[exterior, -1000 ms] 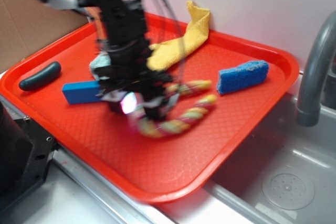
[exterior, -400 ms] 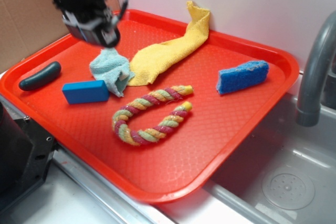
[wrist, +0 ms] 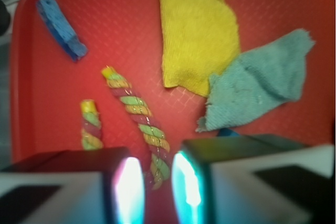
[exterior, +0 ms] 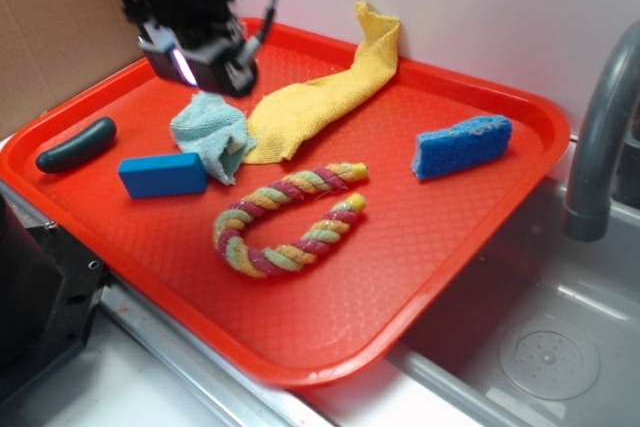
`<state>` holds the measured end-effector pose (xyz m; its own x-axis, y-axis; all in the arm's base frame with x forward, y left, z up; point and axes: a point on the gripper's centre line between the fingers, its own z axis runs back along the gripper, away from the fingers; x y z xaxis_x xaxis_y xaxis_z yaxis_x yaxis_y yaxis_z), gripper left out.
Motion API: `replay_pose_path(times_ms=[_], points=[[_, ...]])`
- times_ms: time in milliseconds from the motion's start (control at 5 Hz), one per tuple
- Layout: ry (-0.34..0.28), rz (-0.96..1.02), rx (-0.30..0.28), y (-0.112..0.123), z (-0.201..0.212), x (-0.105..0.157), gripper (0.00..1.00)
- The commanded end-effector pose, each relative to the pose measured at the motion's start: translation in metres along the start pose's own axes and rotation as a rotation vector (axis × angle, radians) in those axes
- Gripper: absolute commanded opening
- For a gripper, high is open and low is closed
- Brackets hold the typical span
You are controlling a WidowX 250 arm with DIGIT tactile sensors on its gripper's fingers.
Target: Grab the multicolored rope.
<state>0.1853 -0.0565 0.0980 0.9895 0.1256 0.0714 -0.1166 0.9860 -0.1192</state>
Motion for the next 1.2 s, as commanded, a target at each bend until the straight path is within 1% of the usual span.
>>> replay_pose_path(times_ms=[0, 200, 400, 600, 800, 1000], points=[[0.088, -0.064, -0.045, -0.007, -0.074, 0.012, 1.00], [0.108, -0.087, -0.033, -0.007, -0.091, 0.013, 0.75], [0.098, -0.093, -0.022, -0.010, -0.092, 0.005, 0.00], [0.063, -0.094, -0.015, -0.011, -0.080, 0.007, 0.00], [0.045, -0.090, 0.025, -0.015, -0.057, 0.007, 0.00], [-0.049, -0.119, 0.072, -0.028, -0.009, 0.013, 0.00]])
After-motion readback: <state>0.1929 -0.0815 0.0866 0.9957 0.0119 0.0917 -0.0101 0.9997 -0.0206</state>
